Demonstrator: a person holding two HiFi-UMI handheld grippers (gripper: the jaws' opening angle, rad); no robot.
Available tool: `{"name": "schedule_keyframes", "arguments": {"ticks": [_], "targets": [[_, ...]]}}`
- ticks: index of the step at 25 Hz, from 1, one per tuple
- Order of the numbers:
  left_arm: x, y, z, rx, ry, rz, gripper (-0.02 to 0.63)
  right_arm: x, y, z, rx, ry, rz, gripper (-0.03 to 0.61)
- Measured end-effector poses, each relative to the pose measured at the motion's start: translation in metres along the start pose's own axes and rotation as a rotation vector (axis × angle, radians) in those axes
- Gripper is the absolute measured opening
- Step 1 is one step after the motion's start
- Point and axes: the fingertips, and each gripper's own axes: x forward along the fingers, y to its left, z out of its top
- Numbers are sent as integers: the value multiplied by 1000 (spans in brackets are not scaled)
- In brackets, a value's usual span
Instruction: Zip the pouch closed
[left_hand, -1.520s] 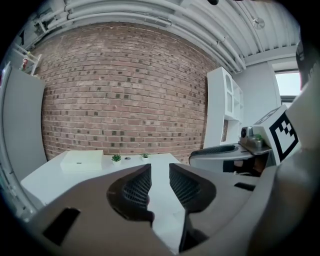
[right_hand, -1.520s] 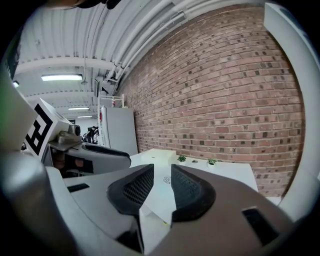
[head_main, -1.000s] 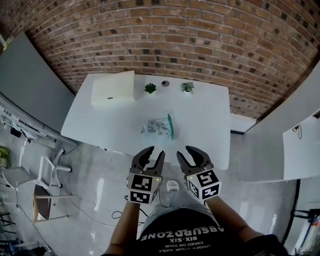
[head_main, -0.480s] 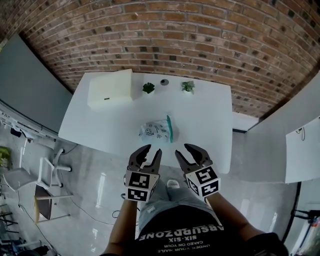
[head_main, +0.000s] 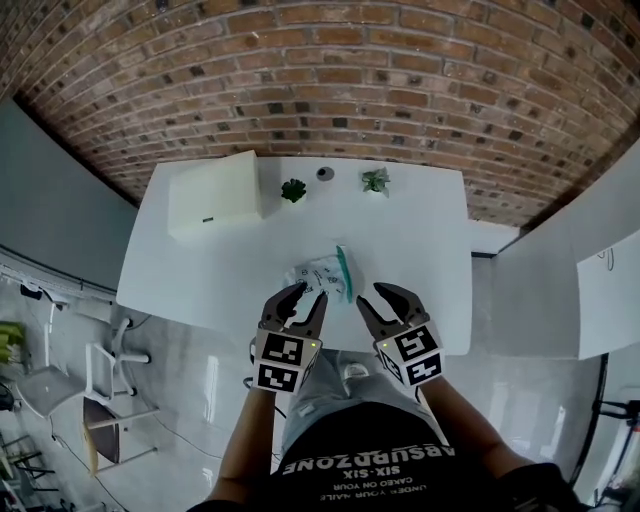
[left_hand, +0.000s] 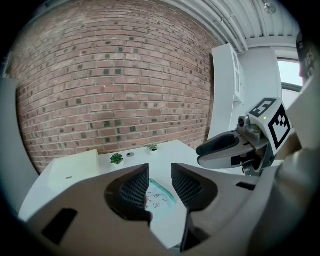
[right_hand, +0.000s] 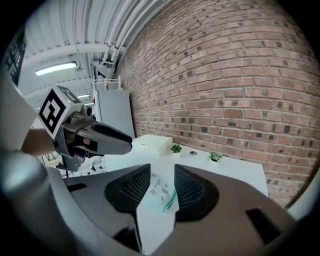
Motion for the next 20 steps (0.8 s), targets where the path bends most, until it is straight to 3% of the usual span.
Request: {"name": "schedule_keyframes", "arguments": {"ticks": [13,20], "targets": [[72,53,10,125,128,-142,123,77,-47,11,-27,72,-68,127],[109,66,2,208,183,-232,122,105,-66,2,21,113,-97,127]]}}
